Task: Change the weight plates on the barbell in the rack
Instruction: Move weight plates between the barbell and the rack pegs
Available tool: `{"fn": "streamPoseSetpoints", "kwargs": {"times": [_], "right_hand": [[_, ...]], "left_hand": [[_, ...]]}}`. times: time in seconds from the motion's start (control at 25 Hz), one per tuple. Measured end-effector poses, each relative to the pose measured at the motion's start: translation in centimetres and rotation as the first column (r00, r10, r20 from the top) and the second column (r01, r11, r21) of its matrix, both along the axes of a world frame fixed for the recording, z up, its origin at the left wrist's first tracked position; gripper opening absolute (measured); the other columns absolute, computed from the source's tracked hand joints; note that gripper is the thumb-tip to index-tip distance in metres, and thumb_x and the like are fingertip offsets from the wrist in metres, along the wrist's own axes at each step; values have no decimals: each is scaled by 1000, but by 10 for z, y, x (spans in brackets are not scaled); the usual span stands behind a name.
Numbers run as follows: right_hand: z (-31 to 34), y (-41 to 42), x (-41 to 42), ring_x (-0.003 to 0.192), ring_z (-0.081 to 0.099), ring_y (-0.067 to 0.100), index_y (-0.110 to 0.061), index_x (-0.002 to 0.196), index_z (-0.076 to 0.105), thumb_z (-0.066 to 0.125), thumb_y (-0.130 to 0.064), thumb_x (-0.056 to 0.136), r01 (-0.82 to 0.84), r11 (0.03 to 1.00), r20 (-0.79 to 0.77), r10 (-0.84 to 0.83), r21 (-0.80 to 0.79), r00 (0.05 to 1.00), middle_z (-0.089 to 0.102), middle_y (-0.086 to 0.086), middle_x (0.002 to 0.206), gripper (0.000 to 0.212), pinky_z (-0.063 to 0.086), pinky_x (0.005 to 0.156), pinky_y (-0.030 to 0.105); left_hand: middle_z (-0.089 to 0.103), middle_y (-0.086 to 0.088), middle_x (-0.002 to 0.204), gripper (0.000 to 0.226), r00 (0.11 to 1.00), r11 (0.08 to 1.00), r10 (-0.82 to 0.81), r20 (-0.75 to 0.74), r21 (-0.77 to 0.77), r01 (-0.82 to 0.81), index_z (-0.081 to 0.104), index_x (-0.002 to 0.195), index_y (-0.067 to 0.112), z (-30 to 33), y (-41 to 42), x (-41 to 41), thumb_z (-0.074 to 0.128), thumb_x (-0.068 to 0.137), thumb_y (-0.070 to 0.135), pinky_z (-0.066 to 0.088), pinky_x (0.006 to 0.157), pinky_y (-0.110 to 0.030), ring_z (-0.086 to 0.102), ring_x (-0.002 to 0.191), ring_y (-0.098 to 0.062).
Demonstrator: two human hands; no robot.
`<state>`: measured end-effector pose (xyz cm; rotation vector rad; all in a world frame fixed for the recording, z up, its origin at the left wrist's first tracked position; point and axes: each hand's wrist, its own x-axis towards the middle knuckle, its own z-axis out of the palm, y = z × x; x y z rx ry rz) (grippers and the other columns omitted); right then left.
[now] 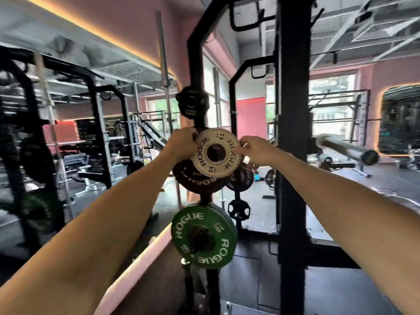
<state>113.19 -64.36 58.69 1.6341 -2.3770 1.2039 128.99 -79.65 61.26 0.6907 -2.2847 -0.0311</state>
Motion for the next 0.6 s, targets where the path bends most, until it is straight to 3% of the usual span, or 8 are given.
{"fn": "streamPoseSetpoints", "kwargs": {"times": [0.16,0.32,0.4,0.6], "right_hand": [[2,-78,52,49,63,22,-6,111,54,52,-27,98,-81,997,-22,81,4,996,67,16,95,25,51,44,30],[4,-153,84,44,63,18,-7,108,53,52,-29,98,-156,987,-45,159,47,986,68,19,100,24,45,37,23],[4,-188,91,42,64,18,-8,106,53,52,-29,98,-182,982,-24,184,58,983,69,20,100,23,45,36,23],[6,-248,93,45,65,18,-23,92,54,52,-29,98,-221,974,-33,223,55,974,68,6,90,8,44,38,20]], "left_hand": [[67,-20,101,16,999,999,46,13,11,-46,65,94,2,4,-69,64,60,80,7,42,75,-32,60,99,-36],[68,-19,106,21,994,993,109,6,35,-109,67,97,2,2,-128,111,59,78,2,44,84,-34,59,104,-35],[68,-19,103,20,993,992,117,2,50,-117,67,96,1,1,-155,124,59,78,0,43,79,-32,60,102,-34],[66,-16,104,23,990,986,144,-3,82,-143,65,103,0,-2,-217,123,56,81,2,43,78,-31,58,104,-32]]}}
